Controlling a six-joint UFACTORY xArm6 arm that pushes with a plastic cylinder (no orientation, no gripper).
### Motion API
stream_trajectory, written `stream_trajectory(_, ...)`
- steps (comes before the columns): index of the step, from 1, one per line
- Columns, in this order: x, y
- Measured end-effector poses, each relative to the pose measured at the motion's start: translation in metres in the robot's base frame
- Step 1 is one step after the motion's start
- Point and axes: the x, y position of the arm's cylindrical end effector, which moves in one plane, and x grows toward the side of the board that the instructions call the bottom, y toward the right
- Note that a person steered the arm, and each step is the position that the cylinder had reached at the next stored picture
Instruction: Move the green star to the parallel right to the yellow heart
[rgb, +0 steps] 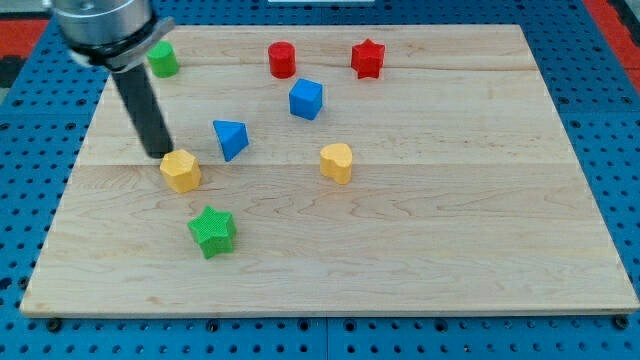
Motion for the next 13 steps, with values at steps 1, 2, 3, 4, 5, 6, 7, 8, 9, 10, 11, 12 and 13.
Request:
stream_trajectory(1,0.057,-0.021)
stream_trajectory(2,0.080,0.018)
stream_trajectory(3,0.081,0.118)
stream_trajectory(4,0.094,0.158)
stream_trajectory(5,0.109,0.111)
stream_trajectory(6,0.128,0.089)
stream_trajectory(7,0.168,0.053)
stream_trajectory(8,0.173,0.102)
stream_trajectory(9,0.147,0.126)
stream_trajectory(10,0.141,0.170)
stream_trajectory(11,0.128,0.171)
stream_trajectory(12,0.133,0.136)
stream_trajectory(13,0.117,0.160)
